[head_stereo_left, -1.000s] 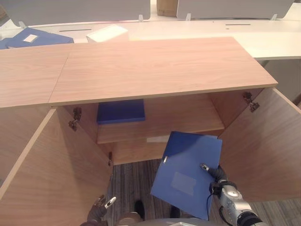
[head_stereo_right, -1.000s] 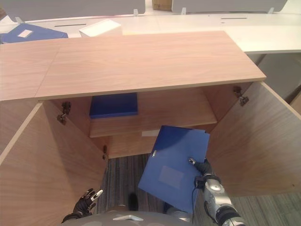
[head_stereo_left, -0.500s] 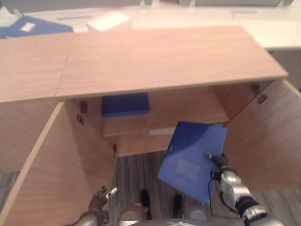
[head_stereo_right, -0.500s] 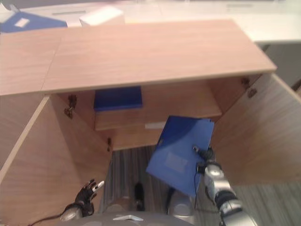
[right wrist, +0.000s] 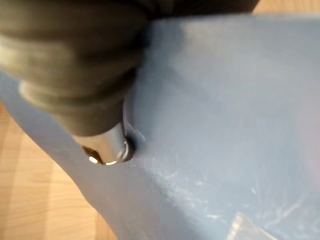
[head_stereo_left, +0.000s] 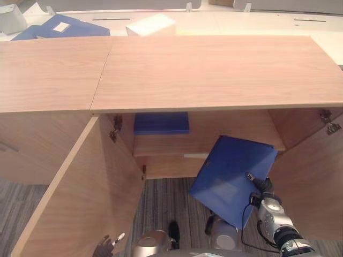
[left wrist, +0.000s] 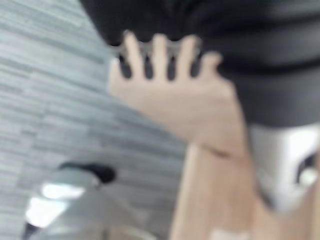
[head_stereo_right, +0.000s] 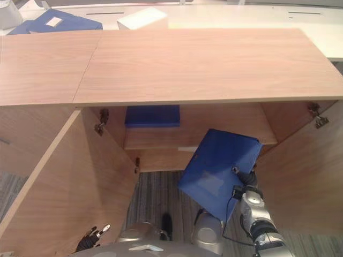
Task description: Put the empty folder in the office cabinet
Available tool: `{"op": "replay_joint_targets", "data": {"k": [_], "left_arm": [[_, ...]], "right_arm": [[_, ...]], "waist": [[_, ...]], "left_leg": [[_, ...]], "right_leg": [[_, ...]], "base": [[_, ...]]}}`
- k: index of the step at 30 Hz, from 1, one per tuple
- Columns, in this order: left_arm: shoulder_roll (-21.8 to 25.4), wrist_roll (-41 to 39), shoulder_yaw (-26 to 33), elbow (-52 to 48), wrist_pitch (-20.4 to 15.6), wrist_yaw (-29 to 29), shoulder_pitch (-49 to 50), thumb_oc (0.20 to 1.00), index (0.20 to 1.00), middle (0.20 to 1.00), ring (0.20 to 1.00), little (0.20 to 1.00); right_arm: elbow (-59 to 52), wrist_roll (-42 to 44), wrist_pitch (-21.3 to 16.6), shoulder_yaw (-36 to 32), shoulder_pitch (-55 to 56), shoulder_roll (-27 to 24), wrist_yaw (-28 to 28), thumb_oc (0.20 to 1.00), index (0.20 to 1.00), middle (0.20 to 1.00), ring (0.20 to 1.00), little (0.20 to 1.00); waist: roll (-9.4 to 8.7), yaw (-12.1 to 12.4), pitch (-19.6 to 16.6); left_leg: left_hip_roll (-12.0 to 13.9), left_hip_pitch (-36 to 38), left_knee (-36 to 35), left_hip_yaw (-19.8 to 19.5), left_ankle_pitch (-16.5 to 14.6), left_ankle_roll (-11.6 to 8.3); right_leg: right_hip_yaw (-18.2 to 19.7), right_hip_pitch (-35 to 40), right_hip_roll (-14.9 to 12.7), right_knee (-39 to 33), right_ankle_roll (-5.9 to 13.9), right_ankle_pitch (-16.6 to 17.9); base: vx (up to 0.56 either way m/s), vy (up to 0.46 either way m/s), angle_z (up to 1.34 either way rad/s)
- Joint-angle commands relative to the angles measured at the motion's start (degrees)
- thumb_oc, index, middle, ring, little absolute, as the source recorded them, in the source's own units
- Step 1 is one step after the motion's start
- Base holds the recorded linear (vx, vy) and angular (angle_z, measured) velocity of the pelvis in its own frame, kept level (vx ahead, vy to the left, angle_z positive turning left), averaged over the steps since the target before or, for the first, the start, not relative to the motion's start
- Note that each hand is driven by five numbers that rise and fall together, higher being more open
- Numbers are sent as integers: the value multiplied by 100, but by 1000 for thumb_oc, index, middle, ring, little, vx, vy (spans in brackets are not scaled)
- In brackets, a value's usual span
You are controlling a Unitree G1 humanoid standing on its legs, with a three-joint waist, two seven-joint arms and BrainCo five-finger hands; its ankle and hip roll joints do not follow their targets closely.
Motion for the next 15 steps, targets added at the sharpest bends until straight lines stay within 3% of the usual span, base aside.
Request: {"op": "replay_joint_targets", "data": {"k": [1, 3, 4, 6, 8, 10, 11, 15], "left_arm": [[173, 18, -476, -505, -143, -122, -47, 1000, 1000, 1000, 1000, 1000], [185, -1, -539, -586, -110, -217, -92, 1000, 1000, 1000, 1000, 1000], [171, 185, -691, -792, -18, -182, -221, 1000, 1000, 1000, 1000, 1000], [133, 22, -910, -982, 26, -197, -389, 1000, 1000, 1000, 1000, 1000], [110, -24, -1094, -1083, 22, -152, -507, 1000, 1000, 1000, 1000, 1000], [110, -24, -1094, -1083, 22, -152, -507, 1000, 1000, 1000, 1000, 1000], [47, -28, -1226, -1079, -23, -53, -519, 1000, 1000, 1000, 1000, 1000], [4, 39, -1430, -1120, 53, 55, -447, 1000, 1000, 1000, 1000, 1000]], "right_arm": [[-321, 328, -471, 10, -447, -333, -662, 200, 200, 200, 200, 200], [-394, 465, -518, -69, -500, -373, -760, 200, 200, 200, 200, 200], [-502, 566, -716, -244, -688, -429, -919, 200, 200, 200, 200, 200], [-682, 792, -737, -402, -1052, -471, -1509, 200, 200, 200, 200, 200], [-708, 1285, -733, -557, -1474, -506, -2002, 200, 200, 200, 200, 200], [-708, 1285, -733, -557, -1474, -506, -2002, 200, 200, 200, 200, 200], [-620, 1626, -862, -745, -1895, -469, -2338, 200, 200, 200, 200, 200], [-403, 2280, -1122, -1123, -2437, -532, -2717, 200, 200, 200, 200, 200]], "waist": [[-41, -95, -220], [-18, -131, -191], [13, -225, -66], [168, -303, 89], [257, -300, 194], [257, -300, 194], [346, -279, 298], [504, -176, 375]], "left_leg": [[1024, 838, 291, 437, -1128, -531], [1130, 798, 307, 534, -1122, -572], [1344, 678, 335, 739, -1066, -639], [1516, 718, 144, 863, -1069, -711], [1530, 640, -39, 838, -965, -788], [1530, 640, -39, 838, -965, -788], [1514, 591, -107, 783, -955, -823], [1463, 556, -217, 669, -939, -881]], "right_leg": [[148, -513, -197, 300, -136, 211], [212, -647, -234, 604, -150, 176], [340, -929, -301, 1102, -174, 126], [383, -1213, -340, 1384, -102, 57], [405, -1458, -387, 1483, -90, 63], [405, -1458, -387, 1483, -90, 63], [438, -1690, -431, 1621, -75, 52], [416, -1924, -487, 1688, -76, 85]], "base": [[171, -203, 51], [99, -141, 31], [166, -152, 17], [66, -51, 17], [-27, -3, 64], [10, 4, 6], [43, -1, -15], [41, -17, 6]]}}
